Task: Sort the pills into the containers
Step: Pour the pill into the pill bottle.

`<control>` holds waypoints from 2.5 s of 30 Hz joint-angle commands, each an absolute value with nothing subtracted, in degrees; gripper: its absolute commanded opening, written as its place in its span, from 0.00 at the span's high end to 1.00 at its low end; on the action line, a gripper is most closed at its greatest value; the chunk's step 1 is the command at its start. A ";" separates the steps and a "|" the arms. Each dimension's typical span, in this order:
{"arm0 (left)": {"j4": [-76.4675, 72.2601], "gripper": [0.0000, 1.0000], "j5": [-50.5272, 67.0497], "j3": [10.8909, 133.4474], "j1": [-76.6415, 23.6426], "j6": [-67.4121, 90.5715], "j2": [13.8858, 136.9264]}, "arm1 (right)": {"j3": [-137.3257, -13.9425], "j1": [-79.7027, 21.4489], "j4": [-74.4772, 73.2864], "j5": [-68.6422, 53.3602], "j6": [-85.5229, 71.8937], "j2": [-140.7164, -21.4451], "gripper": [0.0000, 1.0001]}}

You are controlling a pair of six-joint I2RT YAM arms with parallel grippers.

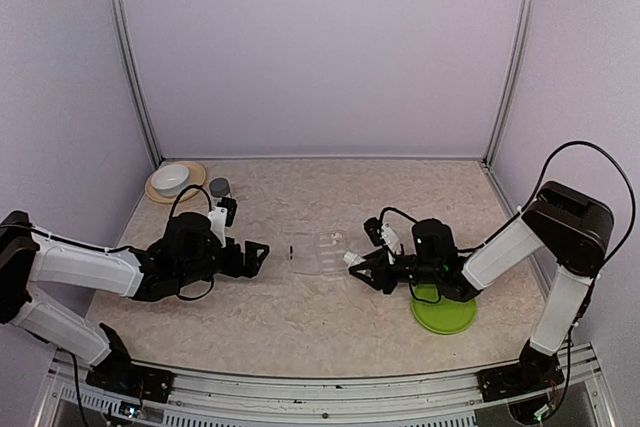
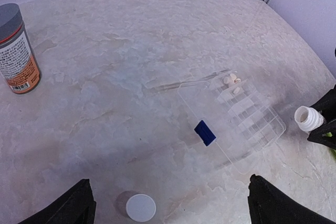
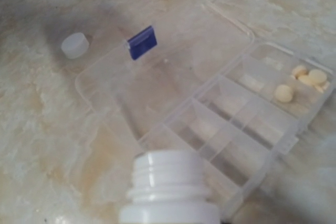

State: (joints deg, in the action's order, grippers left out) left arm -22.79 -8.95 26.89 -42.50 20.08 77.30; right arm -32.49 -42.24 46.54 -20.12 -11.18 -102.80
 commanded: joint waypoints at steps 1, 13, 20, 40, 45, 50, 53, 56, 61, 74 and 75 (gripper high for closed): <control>-24.72 0.01 -8.13 26.42 -42.19 19.69 77.85 | -33.60 -41.65 45.18 -19.95 -10.43 -103.76 1.00; -24.88 0.01 -7.99 26.48 -42.10 19.69 78.14 | -34.96 -41.57 42.51 -19.51 -10.30 -104.67 1.00; -24.90 0.01 -7.90 26.53 -41.89 19.60 78.17 | -35.55 -41.57 41.09 -19.01 -10.36 -104.85 1.00; -25.21 0.01 -7.38 26.54 -41.40 19.67 78.47 | -36.60 -41.57 36.94 -18.64 -10.16 -104.07 1.00; -25.26 0.01 -7.36 26.37 -41.32 19.72 78.46 | -36.94 -41.55 36.00 -18.98 -10.19 -103.91 1.00; -25.30 0.01 -7.27 26.52 -41.31 19.76 78.66 | -37.25 -41.57 34.92 -18.69 -10.29 -103.71 1.00; -25.37 0.01 -7.14 26.47 -41.31 19.86 78.81 | -37.41 -41.57 34.53 -18.82 -10.28 -103.71 1.00; -25.41 0.01 -7.17 26.50 -41.31 19.86 78.91 | -37.67 -41.57 34.04 -18.65 -10.29 -103.46 1.00; -25.42 0.01 -7.15 26.48 -41.35 19.86 78.93 | -38.14 -41.57 32.40 -18.43 -10.28 -102.77 1.00; -25.43 0.01 -6.99 26.54 -41.31 20.04 78.79 | -39.46 -41.57 28.49 -18.24 -9.64 -102.15 1.00; -25.45 0.01 -6.98 26.49 -41.31 20.04 78.81 | -39.63 -41.57 28.08 -18.20 -9.67 -102.13 1.00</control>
State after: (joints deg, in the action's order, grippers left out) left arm -23.99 -7.68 26.87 -41.78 20.10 78.41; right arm -38.17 -42.17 30.57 -18.59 -10.09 -103.48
